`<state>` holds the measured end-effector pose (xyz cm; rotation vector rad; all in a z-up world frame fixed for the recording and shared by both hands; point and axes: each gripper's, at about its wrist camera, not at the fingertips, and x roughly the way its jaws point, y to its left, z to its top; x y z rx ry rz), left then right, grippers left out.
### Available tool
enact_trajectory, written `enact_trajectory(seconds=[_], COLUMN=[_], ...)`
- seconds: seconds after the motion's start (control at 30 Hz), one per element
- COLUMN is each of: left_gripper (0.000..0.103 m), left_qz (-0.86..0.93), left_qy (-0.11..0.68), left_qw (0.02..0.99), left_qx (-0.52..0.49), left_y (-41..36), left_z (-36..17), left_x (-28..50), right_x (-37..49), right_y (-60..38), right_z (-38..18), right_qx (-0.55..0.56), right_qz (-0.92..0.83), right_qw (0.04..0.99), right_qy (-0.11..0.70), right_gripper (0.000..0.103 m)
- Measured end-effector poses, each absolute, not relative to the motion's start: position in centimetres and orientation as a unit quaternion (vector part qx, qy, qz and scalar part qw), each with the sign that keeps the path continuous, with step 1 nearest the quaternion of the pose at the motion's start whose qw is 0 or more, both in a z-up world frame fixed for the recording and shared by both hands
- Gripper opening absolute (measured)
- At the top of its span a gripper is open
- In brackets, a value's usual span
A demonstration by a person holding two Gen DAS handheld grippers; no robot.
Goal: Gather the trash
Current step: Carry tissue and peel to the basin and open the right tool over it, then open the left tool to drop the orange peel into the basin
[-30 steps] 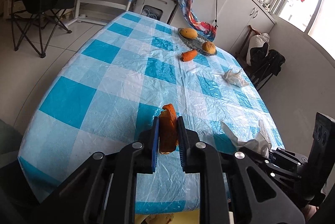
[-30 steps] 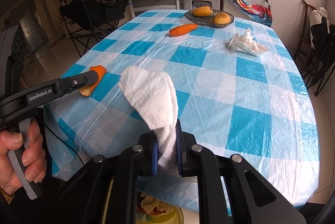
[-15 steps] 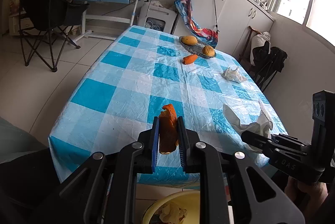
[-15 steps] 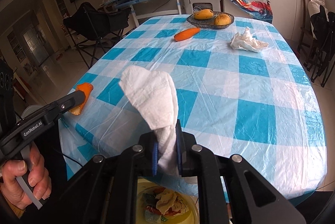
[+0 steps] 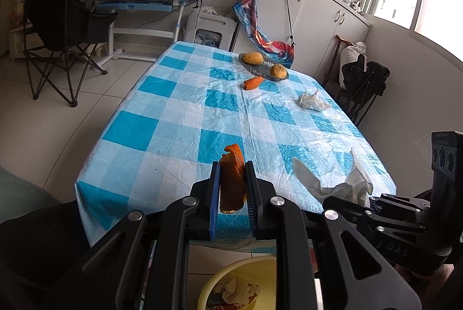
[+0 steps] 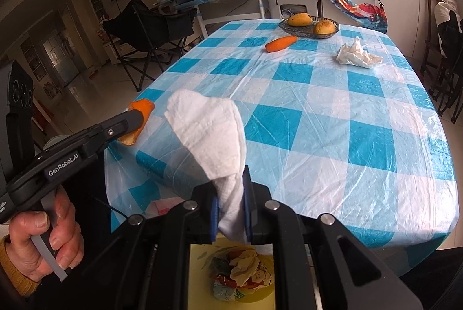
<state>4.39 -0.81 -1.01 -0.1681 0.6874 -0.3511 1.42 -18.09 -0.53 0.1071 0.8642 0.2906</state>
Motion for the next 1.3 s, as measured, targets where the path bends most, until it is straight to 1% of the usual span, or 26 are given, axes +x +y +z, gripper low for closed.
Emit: enact_trajectory(seconds=[0.23, 0.63, 0.67, 0.7, 0.77, 0.83, 0.9, 1.0, 1.1, 1.2, 1.23, 1.27, 1.3], left_gripper=[0.016, 0.016, 0.016, 0.016, 0.016, 0.016, 0.016, 0.016, 0.016, 0.018, 0.022, 0.03, 0.035], left_qz=[-0.198, -0.242, -0.246, -0.25, -0.261, -0.271, -0.284, -0.307, -0.337, -0.35, -0.352, -0.352, -0.351], left_qy=[0.348, 0.373, 0.376, 0.38, 0.395, 0.413, 0.435, 0.464, 0.497, 0.51, 0.51, 0.509, 0.508], left_qw=[0.913, 0.895, 0.893, 0.89, 0.881, 0.87, 0.854, 0.83, 0.797, 0.781, 0.781, 0.781, 0.784], left_qx=[-0.079, -0.032, -0.027, -0.023, -0.013, -0.004, 0.008, 0.035, 0.065, 0.085, 0.083, 0.079, 0.073], left_y=[-1.1, -2.9, -3.0, -3.1, -3.5, -4.0, -4.7, -6.1, -7.6, -8.5, -8.4, -8.2, -8.0], left_z=[-1.1, -1.7, -1.7, -1.9, -2.3, -3.0, -3.8, -5.1, -6.4, -7.0, -7.0, -6.9, -6.8], left_x=[3.1, 0.4, 0.1, -0.2, -0.4, -0.5, -0.6, -1.1, -1.6, -2.1, -2.1, -2.1, -2.0], right_x=[-0.7, -2.6, -2.6, -2.7, -2.9, -3.3, -3.8, -4.5, -4.5, -4.3, -4.3, -4.1, -4.0], right_y=[-17.0, -16.6, -16.8, -17.2, -18.7, -20.3, -22.0, -23.2, -23.4, -23.4, -23.3, -23.5, -23.5], right_z=[-2.1, -5.7, -5.6, -5.3, -4.4, -3.3, -2.2, -1.2, -1.2, -1.2, -1.3, -1.2, -1.3], right_qx=[0.039, 0.054, 0.054, 0.062, 0.092, 0.128, 0.168, 0.194, 0.199, 0.196, 0.194, 0.194, 0.193], right_qz=[0.148, 0.155, 0.145, 0.135, 0.115, 0.091, 0.073, 0.053, 0.049, 0.05, 0.05, 0.051, 0.051], right_qw=[0.87, 0.803, 0.805, 0.81, 0.824, 0.84, 0.858, 0.874, 0.877, 0.878, 0.878, 0.877, 0.877], right_qy=[0.468, 0.573, 0.572, 0.567, 0.548, 0.519, 0.481, 0.443, 0.434, 0.435, 0.435, 0.437, 0.437], right_gripper=[0.014, 0.015, 0.019, 0.026, 0.036, 0.041, 0.053, 0.059, 0.059, 0.06, 0.061, 0.063, 0.064])
